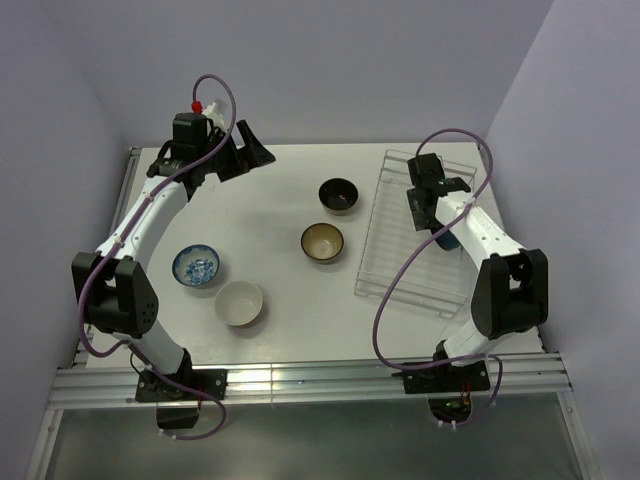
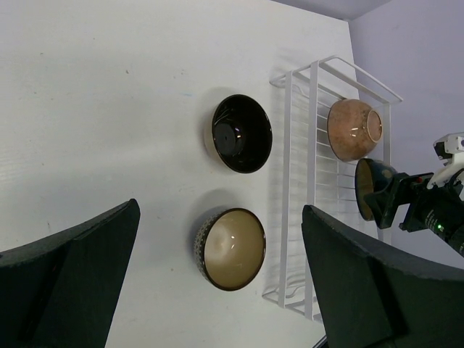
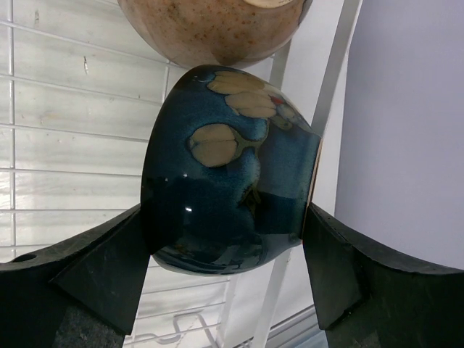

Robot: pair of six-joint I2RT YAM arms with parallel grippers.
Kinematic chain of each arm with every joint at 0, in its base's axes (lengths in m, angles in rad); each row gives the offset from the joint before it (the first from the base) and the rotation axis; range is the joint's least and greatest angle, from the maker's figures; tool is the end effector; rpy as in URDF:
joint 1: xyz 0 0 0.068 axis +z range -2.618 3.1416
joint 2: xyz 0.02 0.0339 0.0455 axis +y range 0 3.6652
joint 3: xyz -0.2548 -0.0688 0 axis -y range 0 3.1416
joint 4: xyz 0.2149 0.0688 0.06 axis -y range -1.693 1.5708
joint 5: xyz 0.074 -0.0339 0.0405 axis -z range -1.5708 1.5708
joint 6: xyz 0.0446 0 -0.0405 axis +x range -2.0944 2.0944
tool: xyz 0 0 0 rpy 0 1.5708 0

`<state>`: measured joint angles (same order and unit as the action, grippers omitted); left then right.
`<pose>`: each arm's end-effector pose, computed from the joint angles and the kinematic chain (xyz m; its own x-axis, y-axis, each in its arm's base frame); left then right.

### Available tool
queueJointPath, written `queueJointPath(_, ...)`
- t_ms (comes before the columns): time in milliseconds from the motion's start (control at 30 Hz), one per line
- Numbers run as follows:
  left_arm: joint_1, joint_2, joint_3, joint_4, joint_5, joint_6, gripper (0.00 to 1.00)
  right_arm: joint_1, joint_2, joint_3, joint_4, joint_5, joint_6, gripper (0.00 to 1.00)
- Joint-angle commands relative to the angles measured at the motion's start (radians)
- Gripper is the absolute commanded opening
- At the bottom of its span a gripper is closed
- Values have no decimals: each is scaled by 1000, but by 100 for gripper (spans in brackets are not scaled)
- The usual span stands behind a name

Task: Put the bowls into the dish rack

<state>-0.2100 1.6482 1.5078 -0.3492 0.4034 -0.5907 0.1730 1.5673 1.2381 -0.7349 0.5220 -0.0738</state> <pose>0.3508 -0.0927 0.3428 -0.6775 -0.3793 -0.6302 0.1845 0.7417 -0.6448 0.2959 0.0291 0.2571 -0.8655 -0.2161 -0.4518 0.0254 0.8820 -0.4706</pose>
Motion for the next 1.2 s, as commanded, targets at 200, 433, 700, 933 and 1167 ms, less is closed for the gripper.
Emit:
queueJointPath(200, 4, -57, -14, 30, 17, 5, 99, 40, 51, 0, 57, 134, -14, 0)
queueJointPath(433, 6, -70, -32, 27, -2, 14, 100, 54, 77, -9, 55, 142, -3, 7)
queueJointPath(700, 9, -62, -38, 35, 5, 8, 100, 74, 117, -14, 37, 128, 19, 33)
queueJointPath(933, 14, -80, -77, 56, 0, 8, 99, 91, 140, -19, 28, 101, 48, 53)
queueJointPath(1167, 21, -80, -67, 50, -3, 8, 100, 120, 169, -14, 25, 90, 54, 72)
